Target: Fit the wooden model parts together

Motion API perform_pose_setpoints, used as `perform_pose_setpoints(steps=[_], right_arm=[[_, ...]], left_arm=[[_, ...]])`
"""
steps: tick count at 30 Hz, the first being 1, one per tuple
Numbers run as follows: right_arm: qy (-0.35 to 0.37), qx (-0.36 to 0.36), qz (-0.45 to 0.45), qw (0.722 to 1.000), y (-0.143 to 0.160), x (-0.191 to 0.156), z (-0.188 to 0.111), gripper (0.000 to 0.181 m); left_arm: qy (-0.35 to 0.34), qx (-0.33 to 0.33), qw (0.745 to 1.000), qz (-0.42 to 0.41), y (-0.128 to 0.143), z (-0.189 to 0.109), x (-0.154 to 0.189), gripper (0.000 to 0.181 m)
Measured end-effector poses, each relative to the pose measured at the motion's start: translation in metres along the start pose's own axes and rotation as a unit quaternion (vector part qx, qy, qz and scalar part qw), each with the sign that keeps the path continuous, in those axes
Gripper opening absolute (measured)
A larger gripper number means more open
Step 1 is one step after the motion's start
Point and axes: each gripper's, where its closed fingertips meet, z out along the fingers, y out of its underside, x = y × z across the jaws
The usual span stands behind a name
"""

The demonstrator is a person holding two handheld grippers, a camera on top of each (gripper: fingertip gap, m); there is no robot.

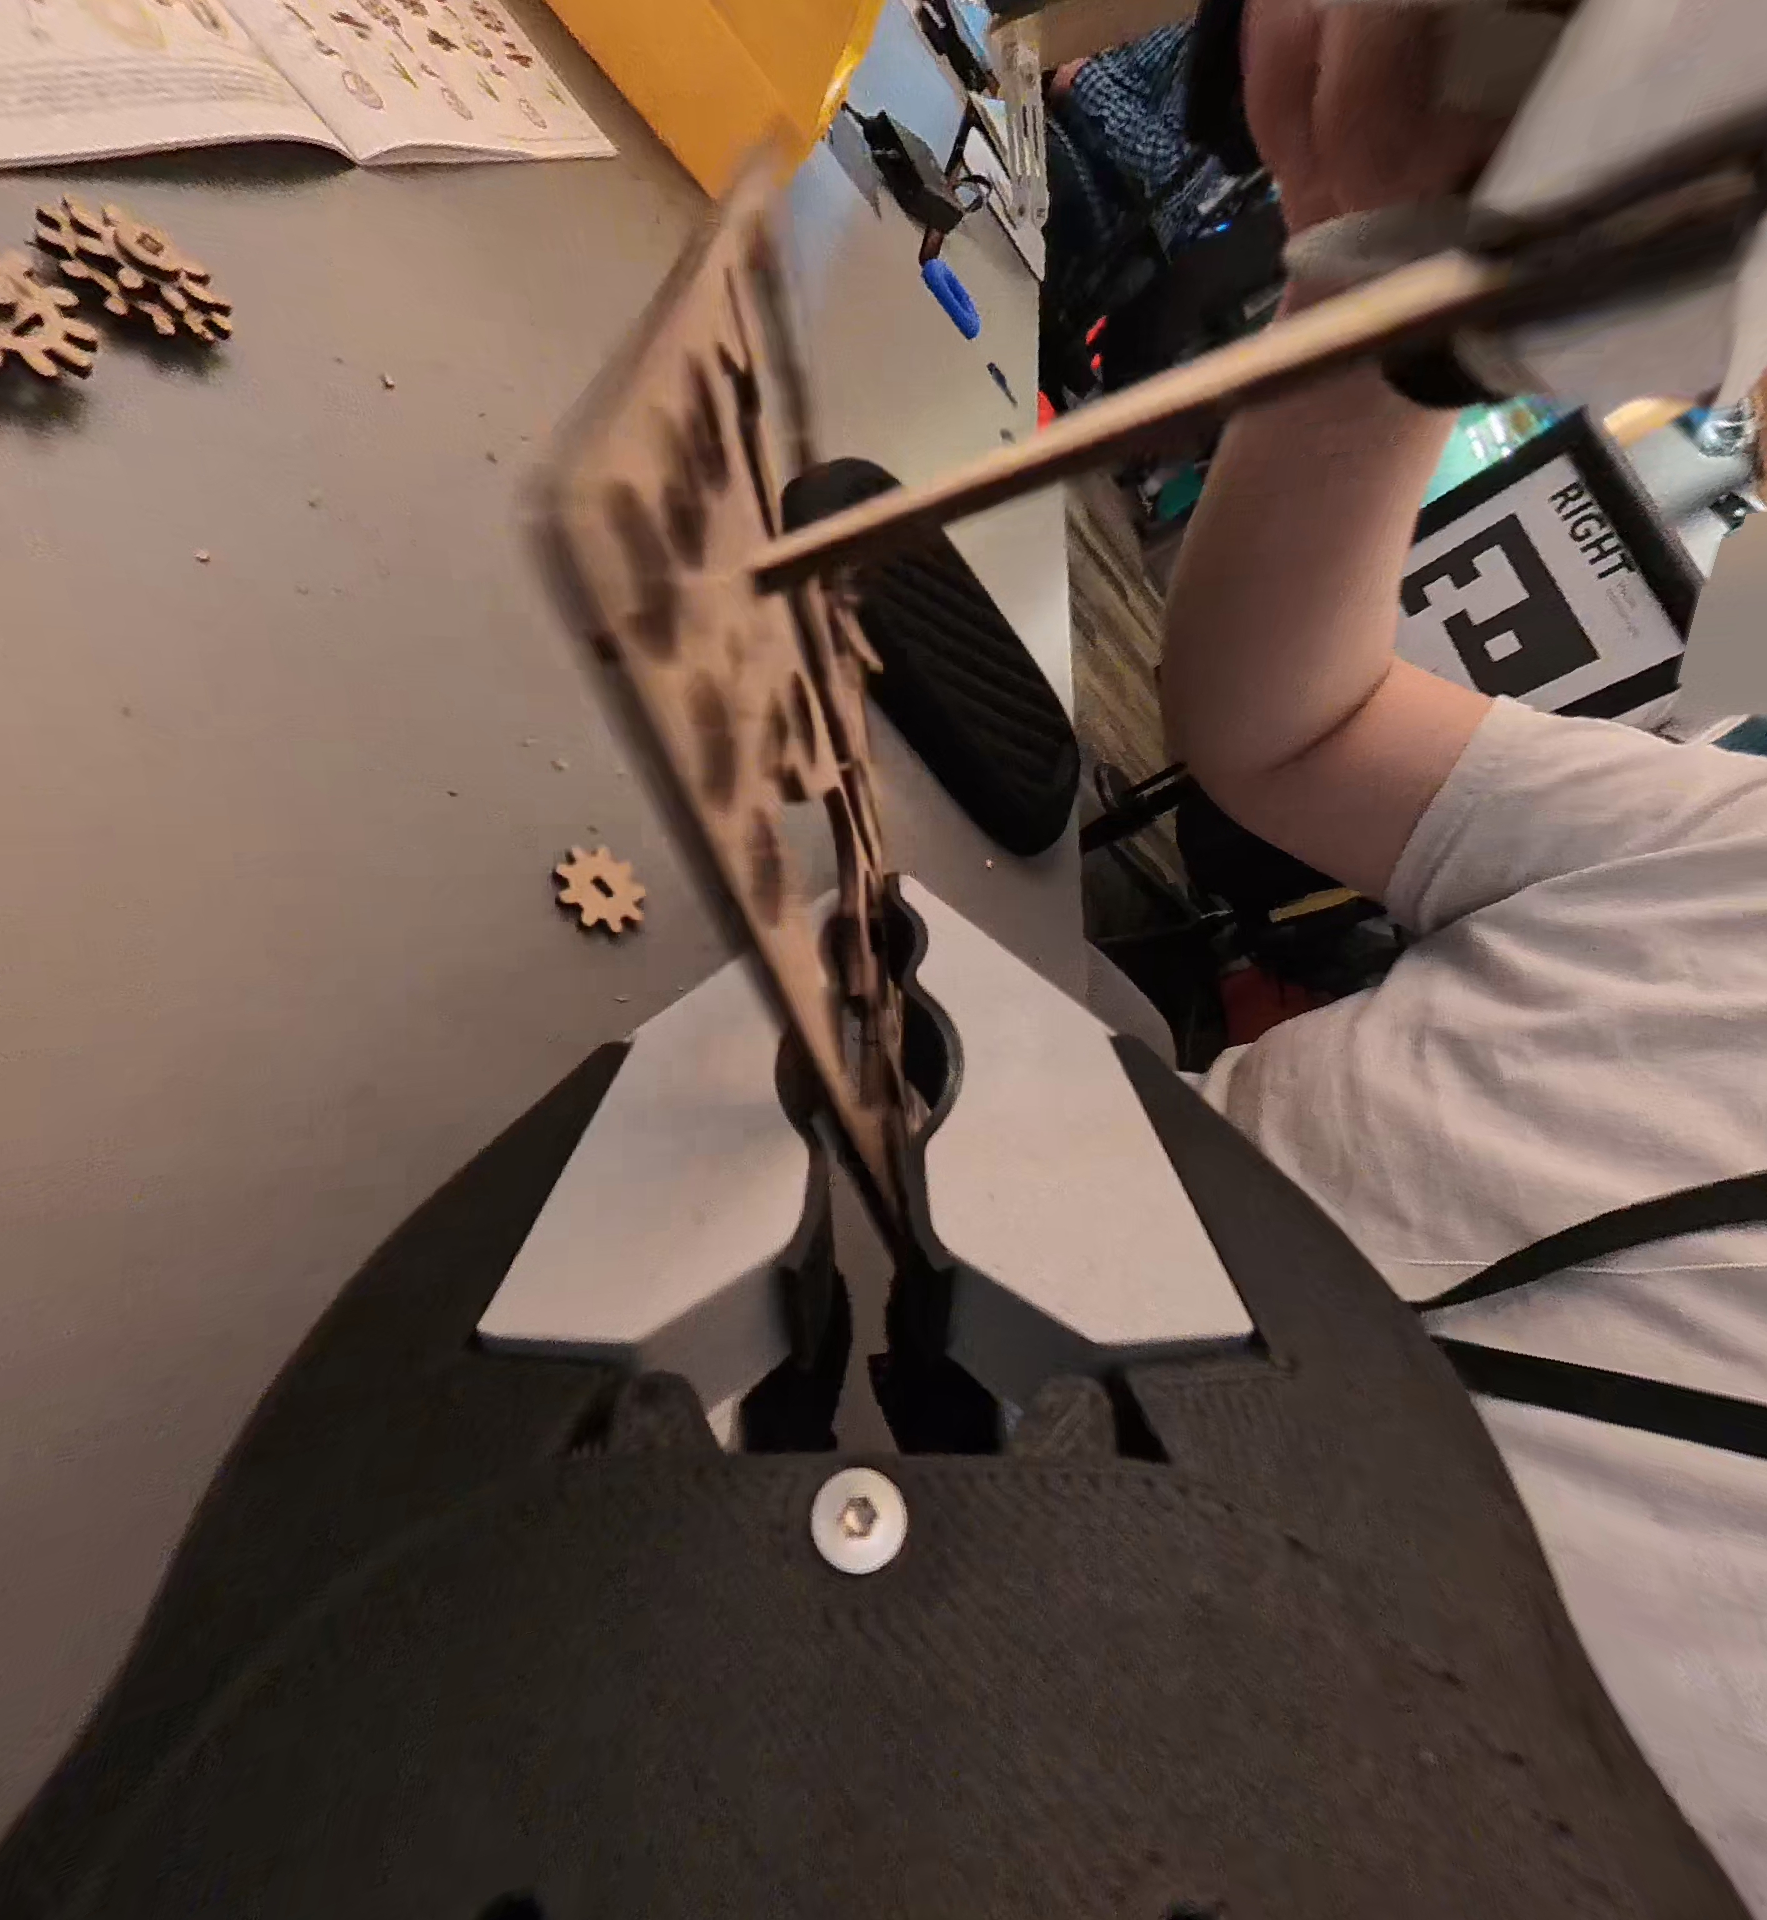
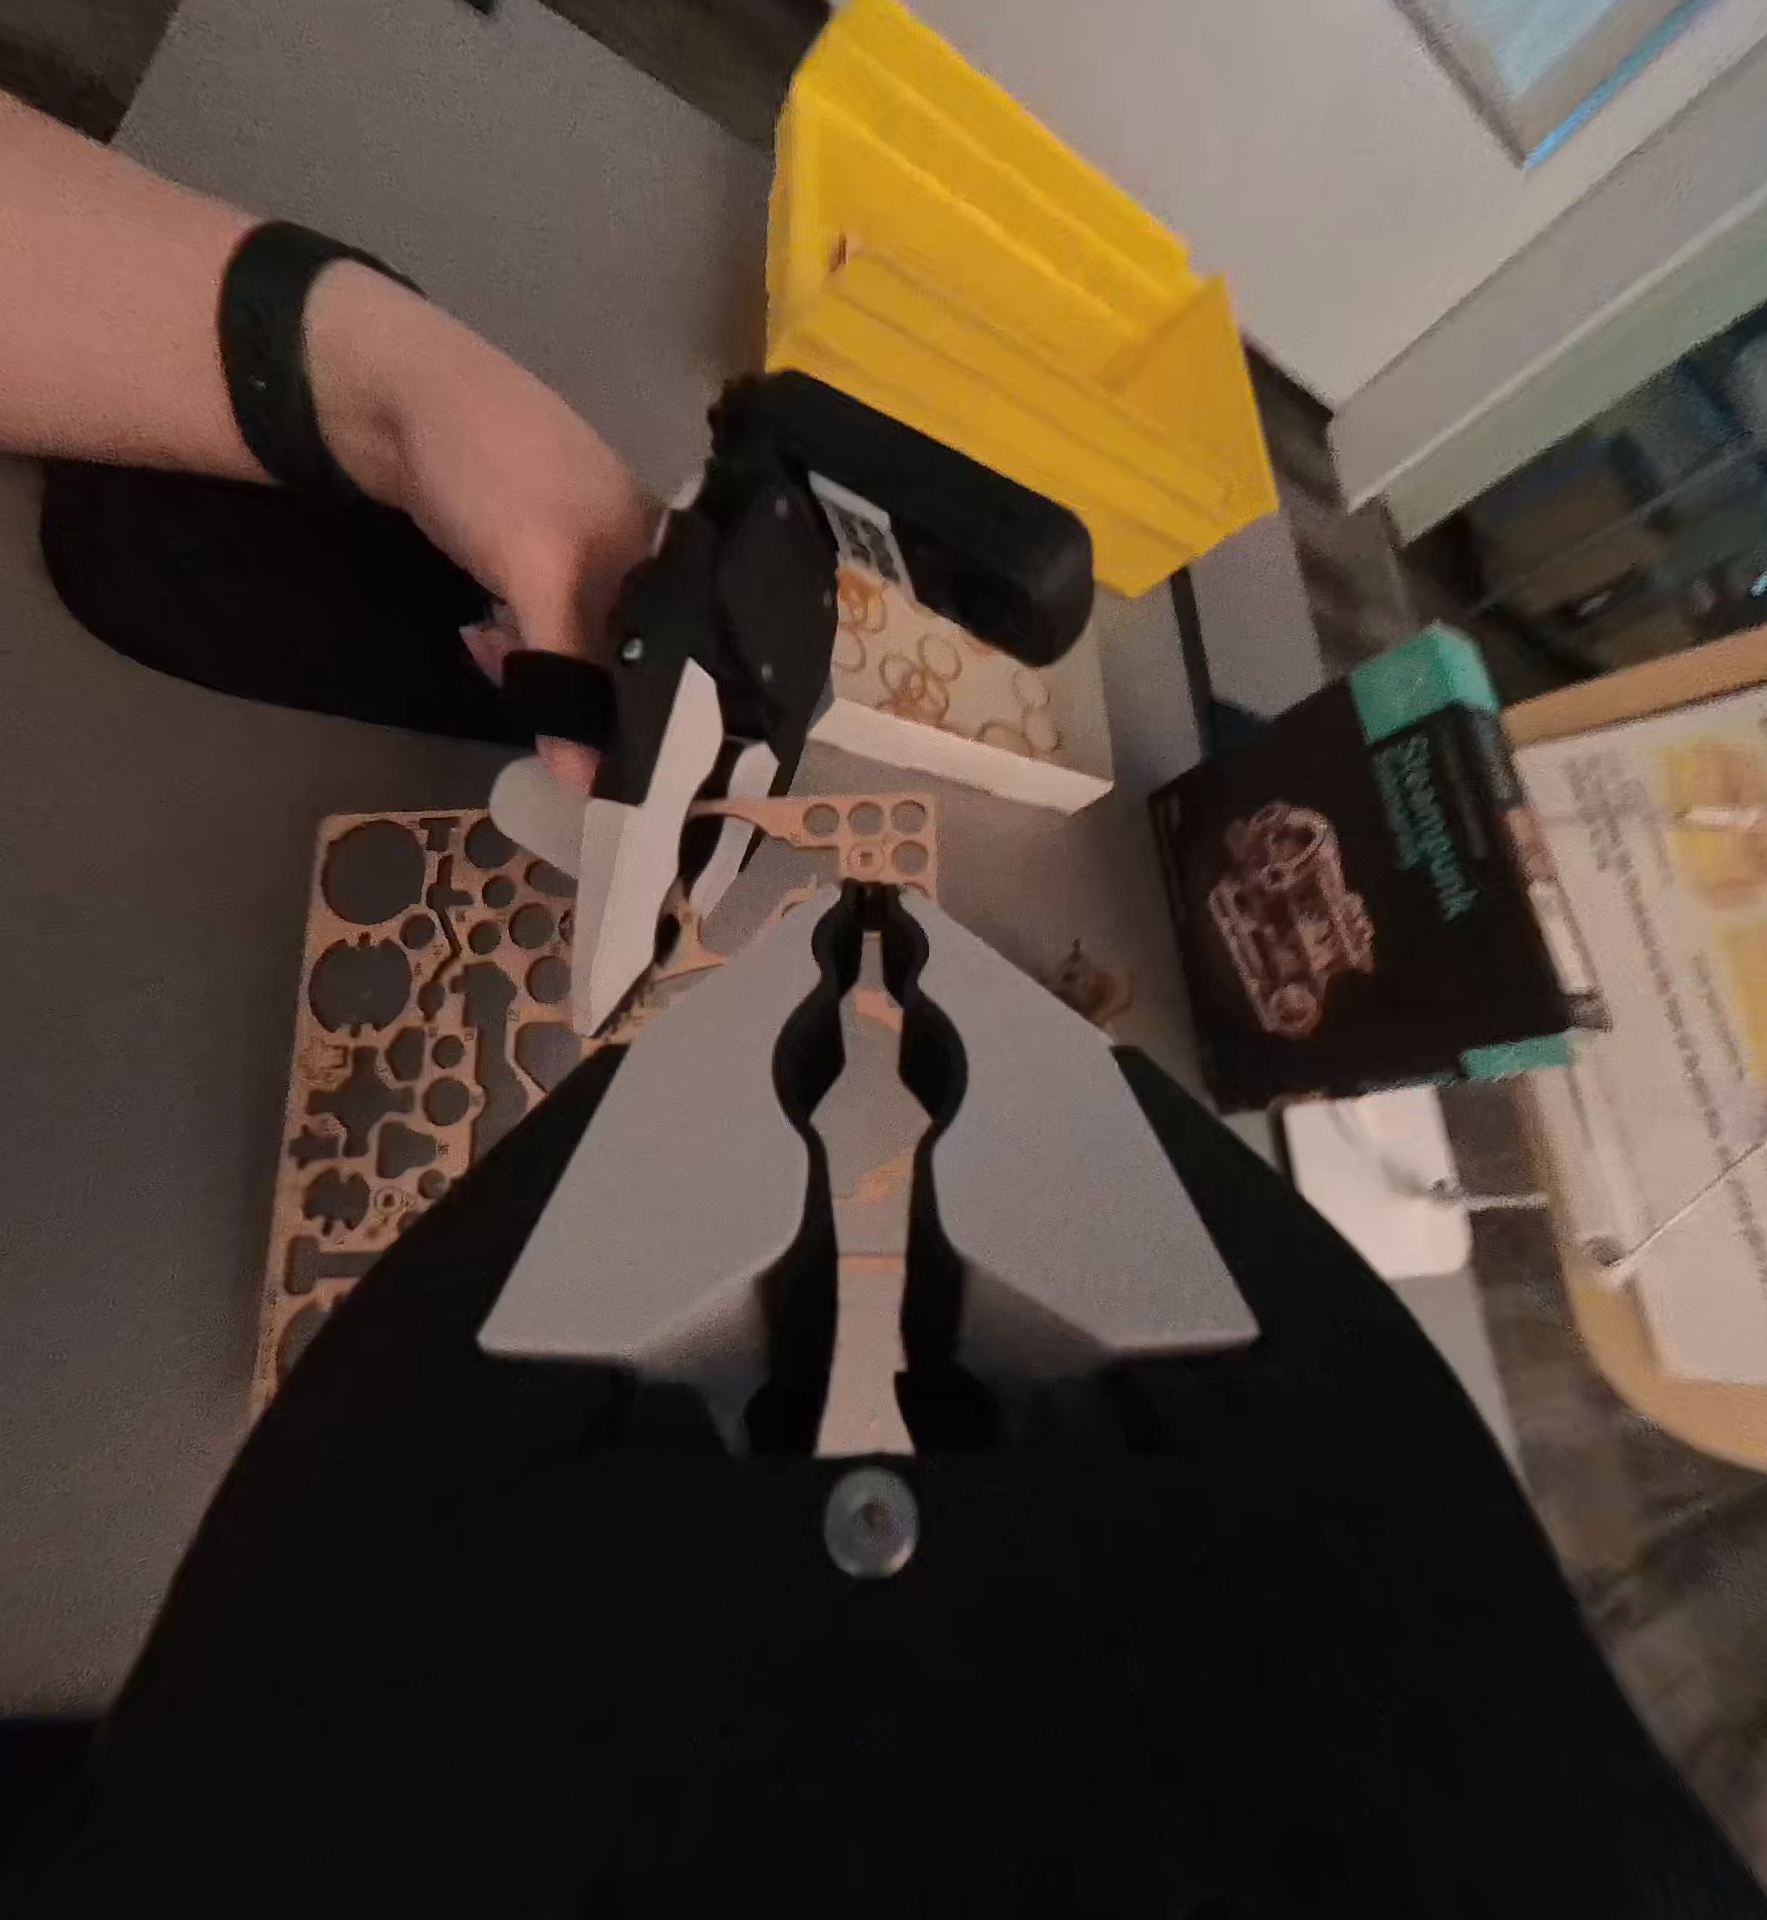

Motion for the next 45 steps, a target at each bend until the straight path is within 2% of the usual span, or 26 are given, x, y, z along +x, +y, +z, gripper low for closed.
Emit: perform_pose_setpoints(steps=[2,3,6,9,12,13,14,15,18,20,25,30,32,34,38,42,45], right_arm=[[-0.001,-0.066,0.091,0.994,0.014,0.006,0.005,0.002],[-0.006,-0.066,0.118,0.991,0.011,0.003,0.009,0.002],[0.027,-0.088,0.054,0.994,0.01,0.002,0.015,0.002],[0.036,-0.096,0.034,0.994,0.003,-0.002,0.019,0.002],[0.054,-0.105,-0.006,0.993,-0.003,-0.004,0.016,0.002],[0.06,-0.105,-0.008,0.993,-0.003,-0.005,0.015,0.002],[0.06,-0.098,-0.005,0.993,-0.004,-0.008,0.014,0.002],[0.058,-0.089,0.0,0.994,-0.006,-0.011,0.012,0.002],[0.072,-0.065,0.015,0.995,-0.009,-0.016,0.008,0.002],[0.077,-0.048,0.024,0.996,-0.011,-0.019,0.005,0.002],[0.06,-0.045,0.045,0.996,0.0,-0.021,0.003,0.002],[-0.016,0.01,0.122,0.992,-0.002,-0.009,-0.007,0.002],[-0.046,0.03,0.149,0.987,0.0,-0.005,-0.009,0.002],[-0.037,0.031,0.145,0.988,0.002,-0.006,-0.008,0.002],[0.072,-0.014,0.021,0.997,-0.004,-0.024,0.001,0.002],[0.19,-0.079,-0.136,0.969,-0.008,-0.041,0.019,0.002],[0.208,-0.109,-0.179,0.955,-0.005,-0.046,0.029,0.002]], left_arm=[[-0.023,-0.002,1.0,0.007,0.0,0.0,-0.004,0.003],[-0.038,-0.006,0.999,0.005,0.001,0.0,-0.009,0.003],[-0.044,-0.007,0.999,0.0,0.002,-0.002,-0.012,0.003],[-0.064,-0.012,0.998,0.017,0.002,-0.004,-0.014,0.005],[-0.038,-0.005,0.999,0.022,0.001,-0.005,-0.007,0.011],[-0.03,0.013,0.999,0.015,-0.004,-0.007,-0.006,0.02],[-0.023,0.034,0.999,0.006,-0.011,-0.01,-0.006,0.029],[-0.012,0.056,0.998,-0.002,-0.017,-0.014,-0.004,0.03],[0.009,0.095,0.995,-0.015,-0.028,-0.023,-0.003,0.017],[-0.007,0.084,0.996,0.005,-0.025,-0.021,-0.005,0.002],[-0.036,0.05,0.997,0.055,-0.018,-0.008,-0.005,0.003],[-0.034,0.045,0.994,0.094,-0.018,-0.007,0.005,0.002],[-0.03,0.046,0.994,0.093,-0.019,-0.008,0.007,0.002],[-0.03,0.05,0.995,0.081,-0.019,-0.009,0.005,0.002],[-0.033,0.067,0.996,0.042,-0.023,-0.013,-0.001,0.002],[-0.039,0.088,0.995,0.013,-0.027,-0.02,-0.008,0.001],[-0.052,0.086,0.995,0.002,-0.026,-0.021,-0.014,0.001]])
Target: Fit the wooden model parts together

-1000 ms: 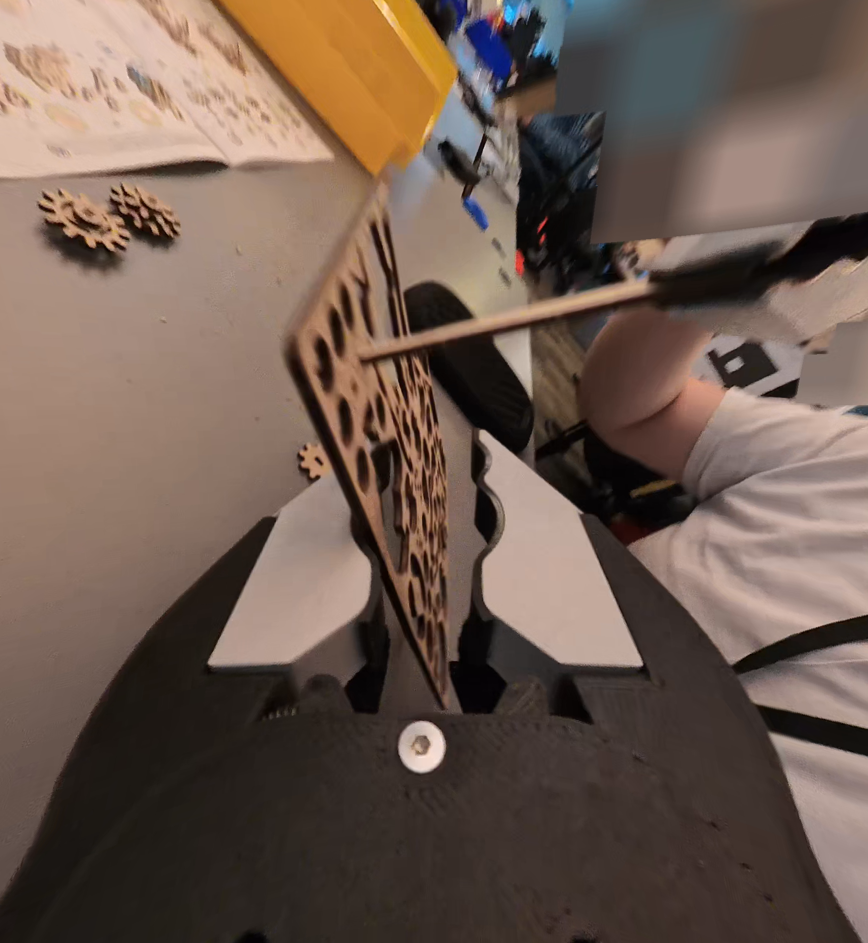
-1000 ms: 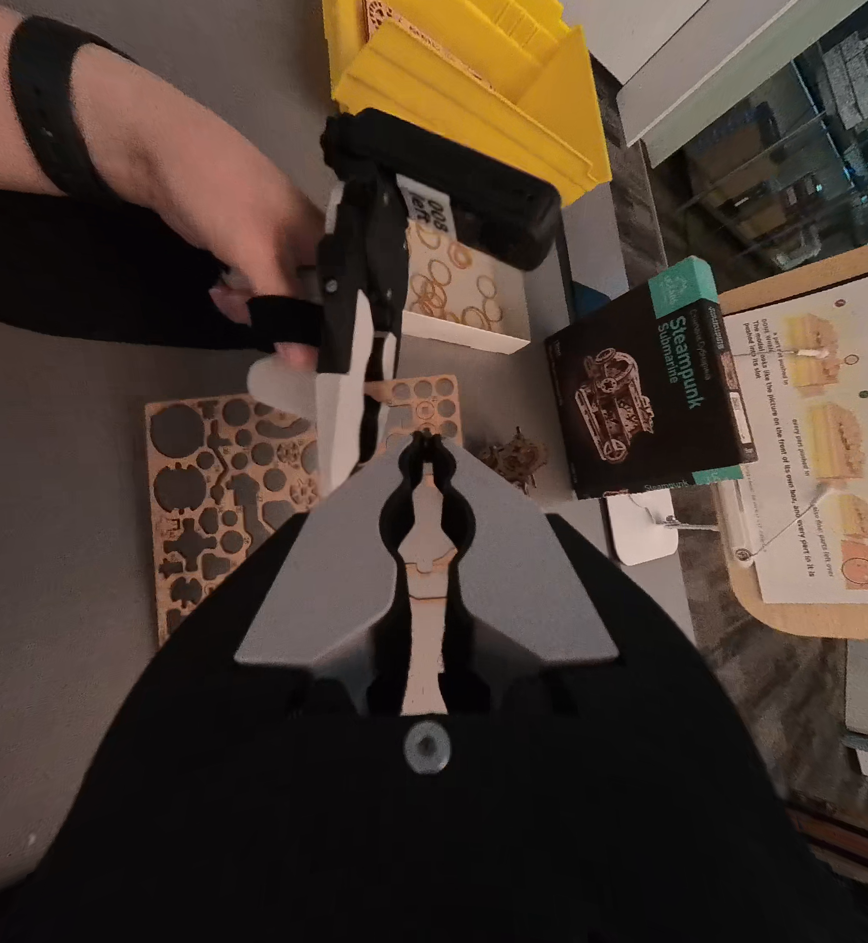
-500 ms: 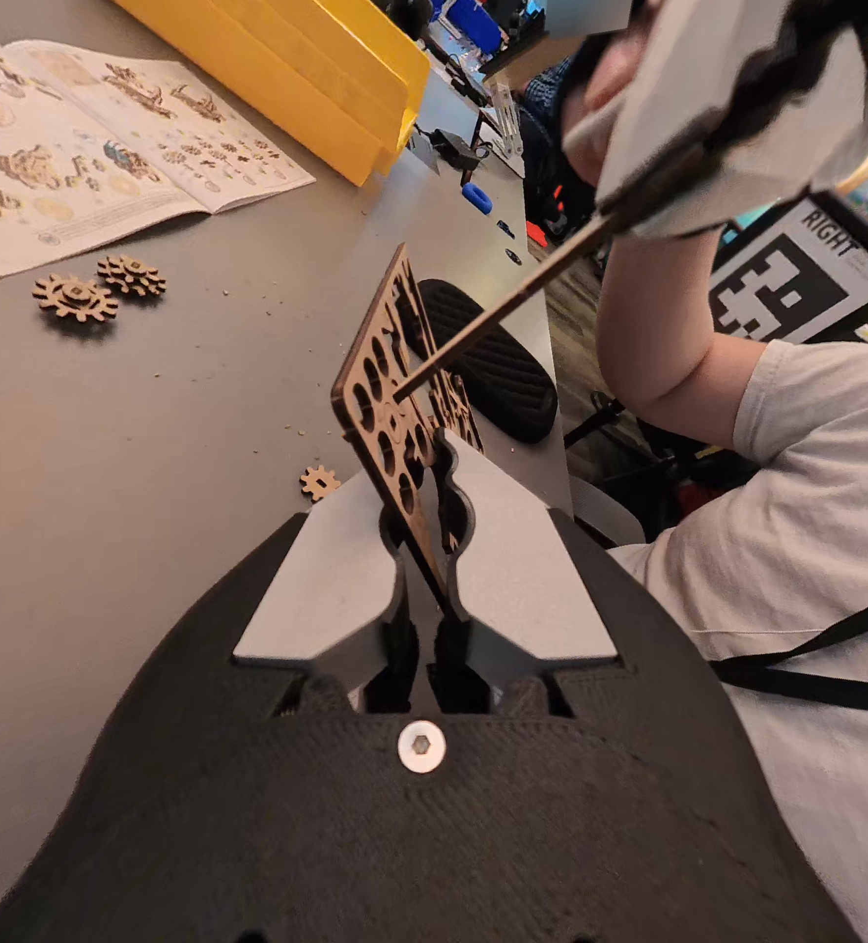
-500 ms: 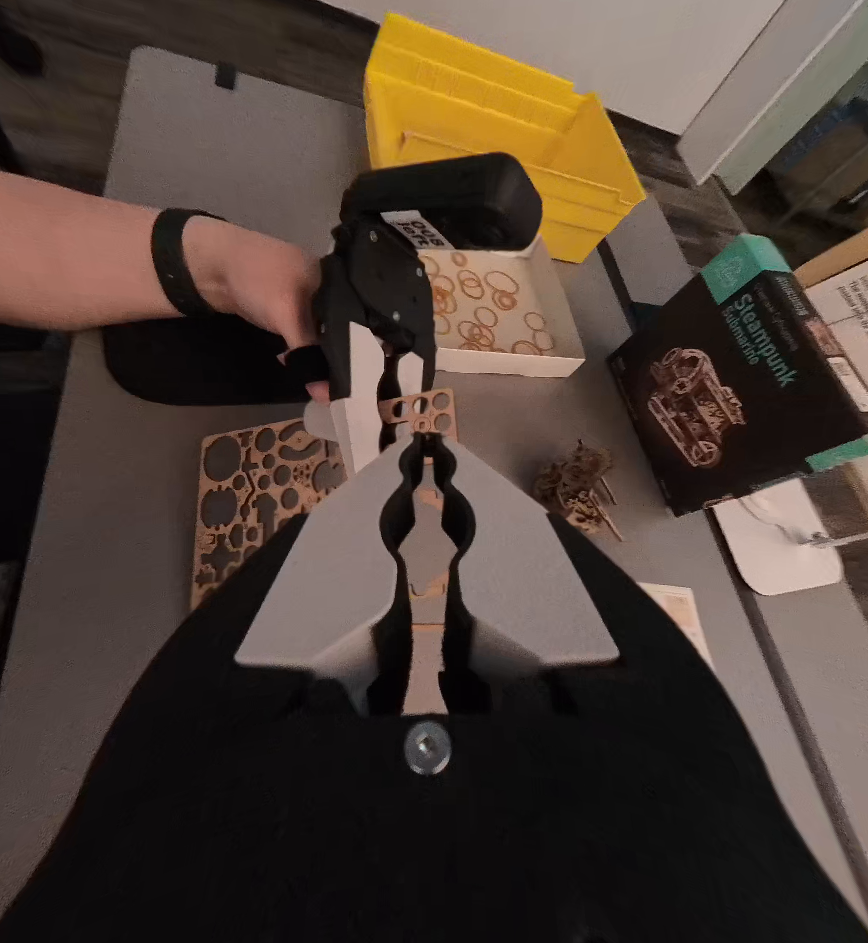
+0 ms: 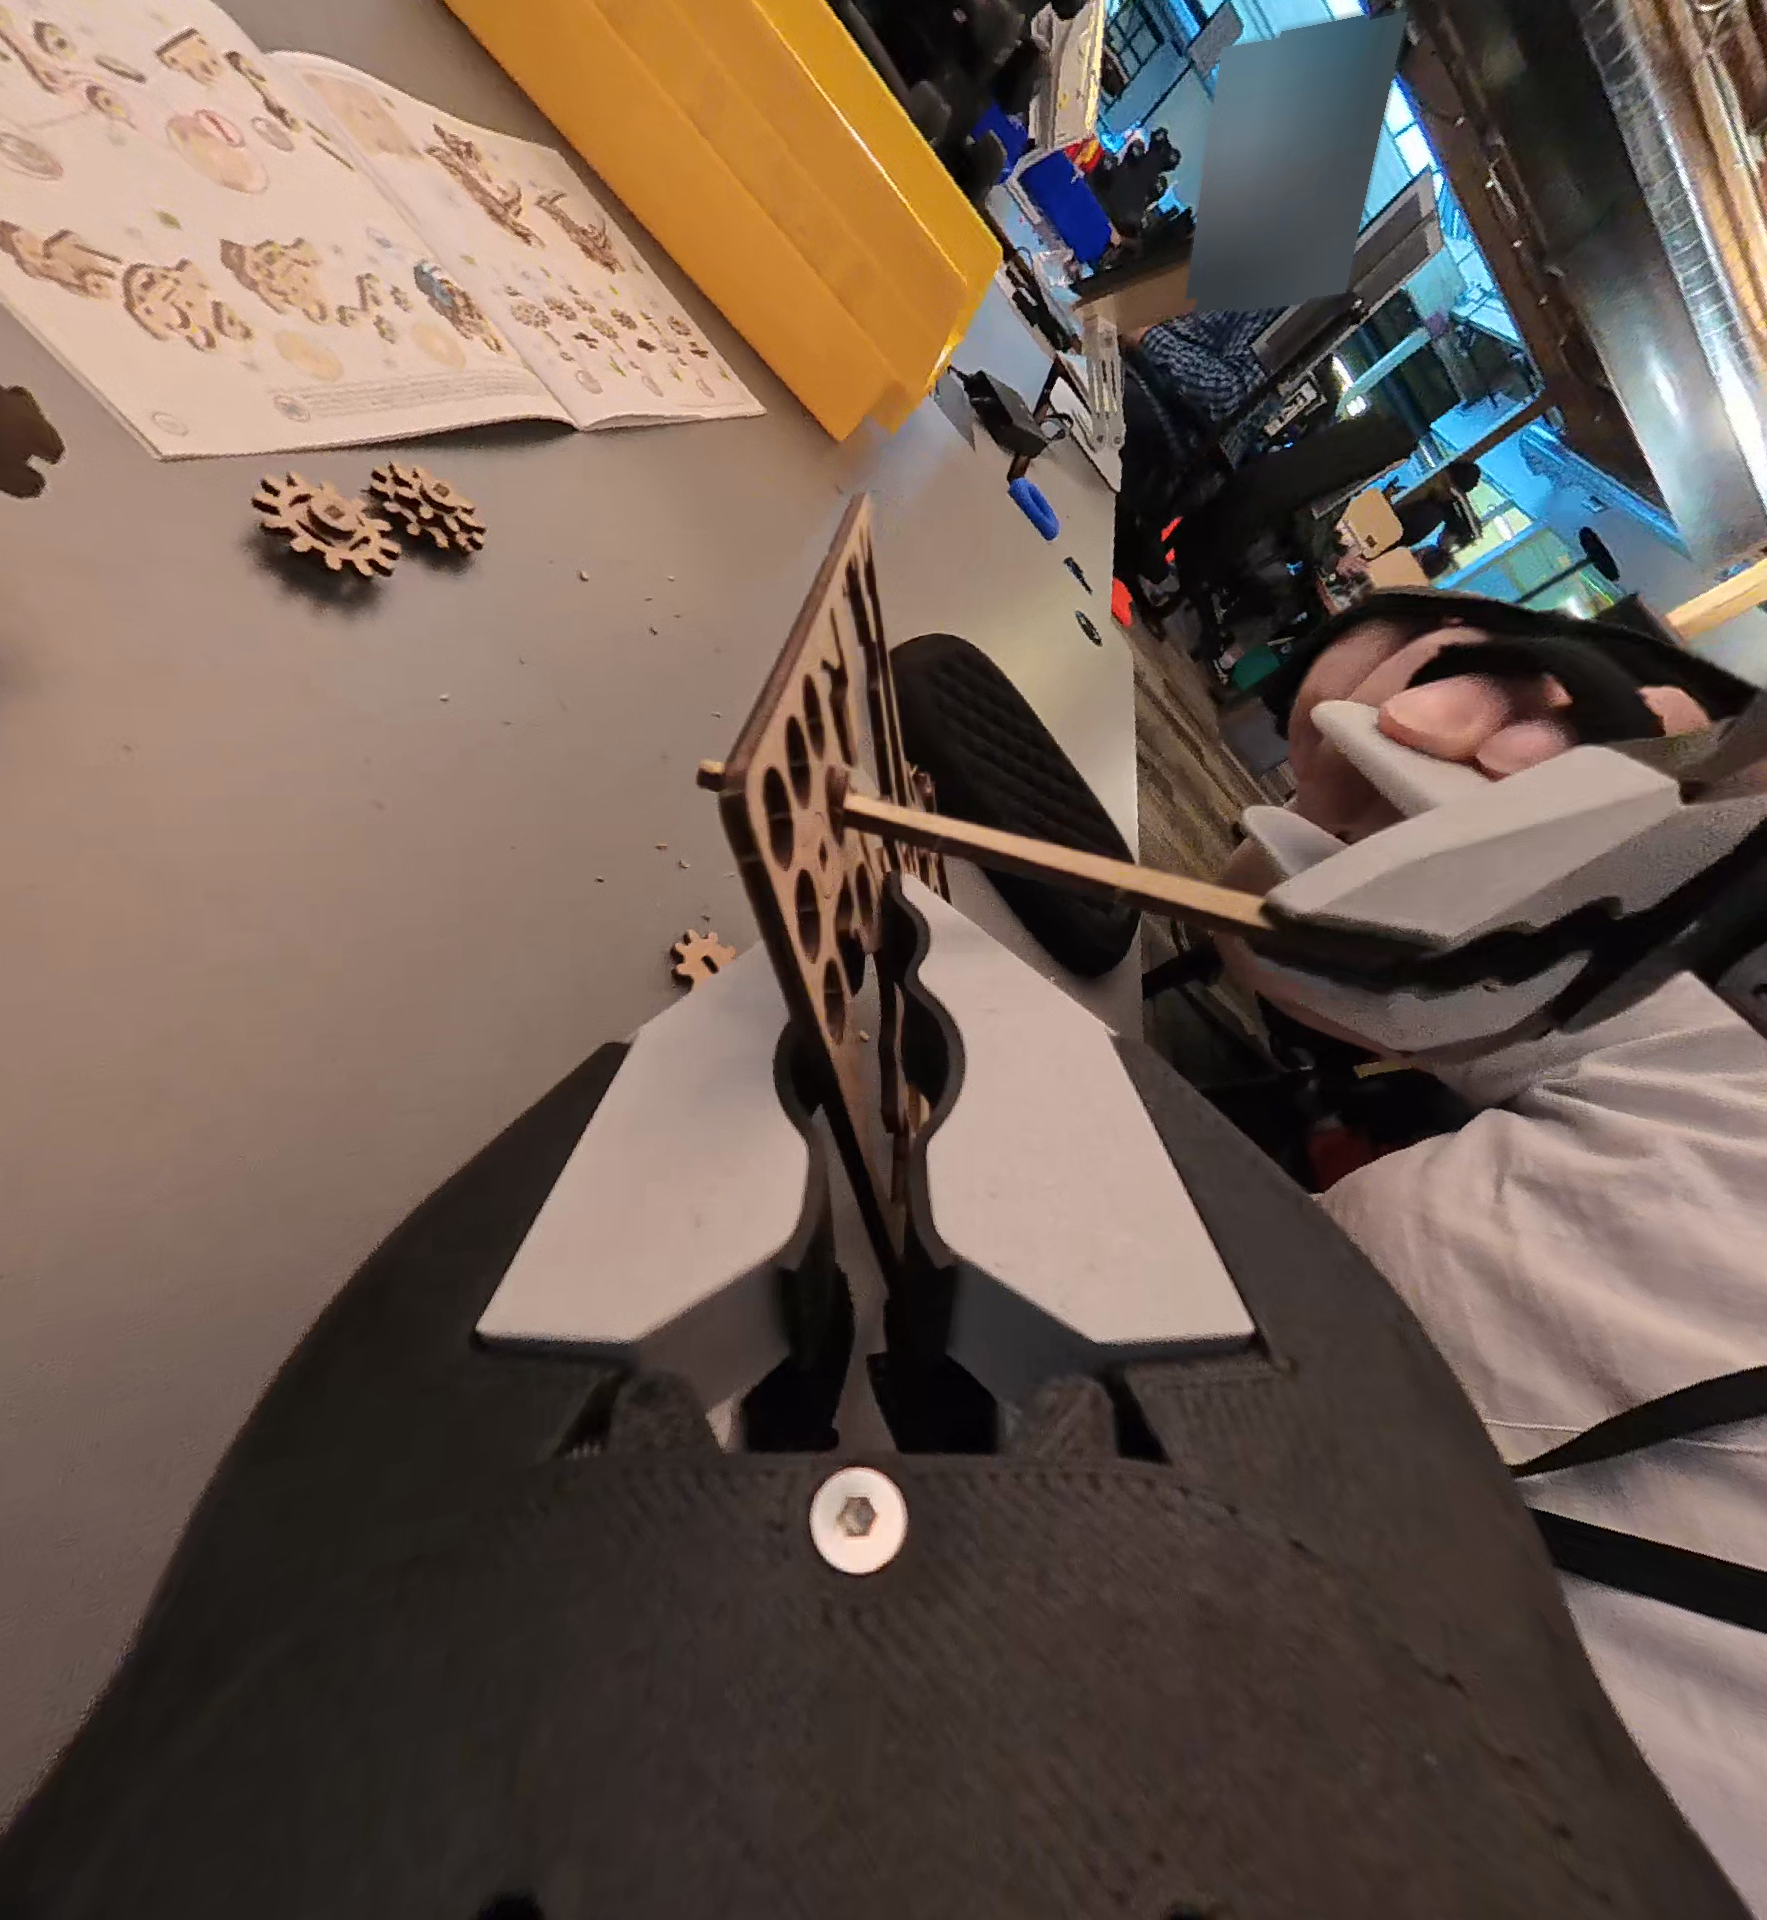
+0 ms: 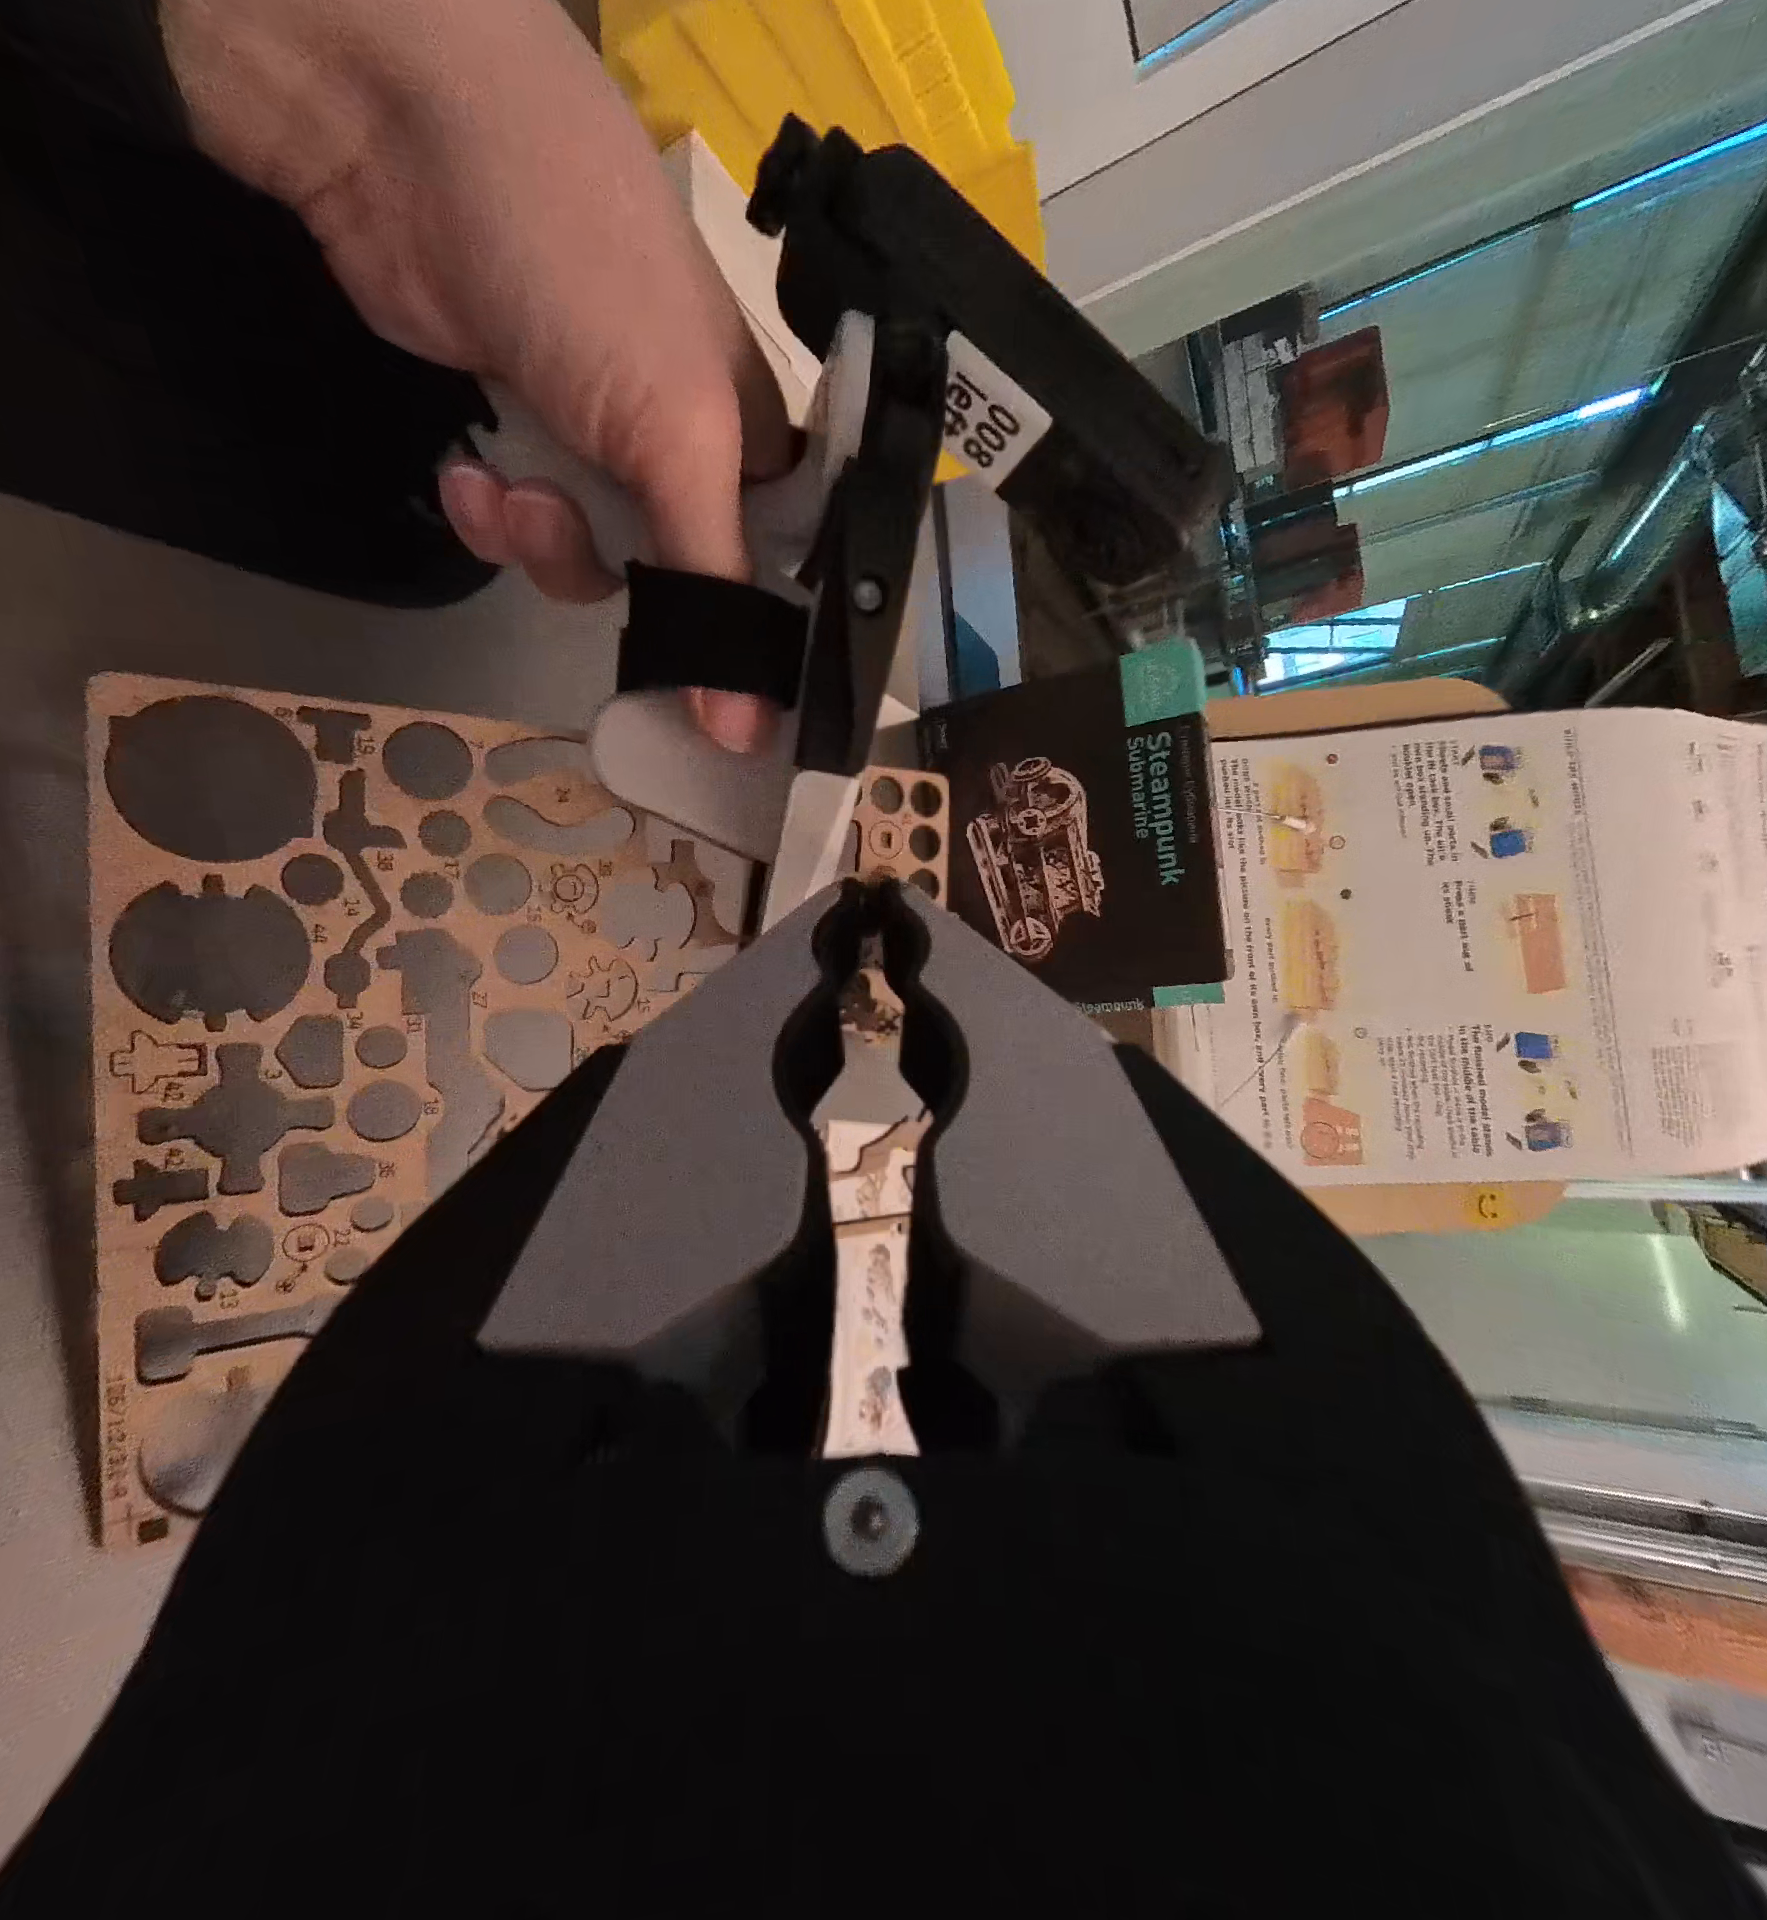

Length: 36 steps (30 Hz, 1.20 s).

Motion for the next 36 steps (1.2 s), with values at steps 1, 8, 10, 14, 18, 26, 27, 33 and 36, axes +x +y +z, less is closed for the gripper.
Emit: perform_pose_setpoints(steps=[1,8,10,14,18,26,27,33,36], right_arm=[[-0.012,0.001,0.0,1.0,-0.001,0.001,0.0,0.002],[-0.251,-0.08,0.098,0.96,-0.006,0.024,0.014,0.002],[-0.289,-0.071,0.139,0.945,-0.004,0.035,0.017,0.002],[-0.306,0.056,0.25,0.917,0.006,0.053,0.002,0.002],[-0.202,0.219,0.28,0.912,0.022,0.058,-0.024,0.002],[-0.114,0.106,0.206,0.966,0.01,0.038,-0.012,0.003],[-0.126,0.07,0.182,0.973,0.006,0.035,-0.007,0.003],[-0.226,-0.064,0.145,0.961,-0.001,0.038,0.02,0.003],[-0.233,-0.004,0.215,0.948,0.003,0.057,0.016,0.004]], left_arm=[[-0.001,-0.003,1.0,0.001,0.001,0.0,0.0,0.002],[0.01,-0.03,0.999,0.042,0.008,0.007,0.014,0.002],[0.015,-0.019,0.999,0.048,0.003,0.003,0.015,0.001],[0.056,0.006,0.998,0.036,-0.004,-0.002,0.026,0.001],[0.078,0.009,0.996,0.044,-0.005,-0.003,0.036,0.001],[0.029,0.002,0.999,0.042,-0.003,0.0,0.02,0.001],[0.024,0.001,0.999,0.039,-0.002,0.0,0.018,0.001],[0.008,-0.02,0.999,0.043,0.005,0.006,0.013,0.002],[0.037,0.008,0.999,0.019,-0.003,0.001,0.017,0.001]])
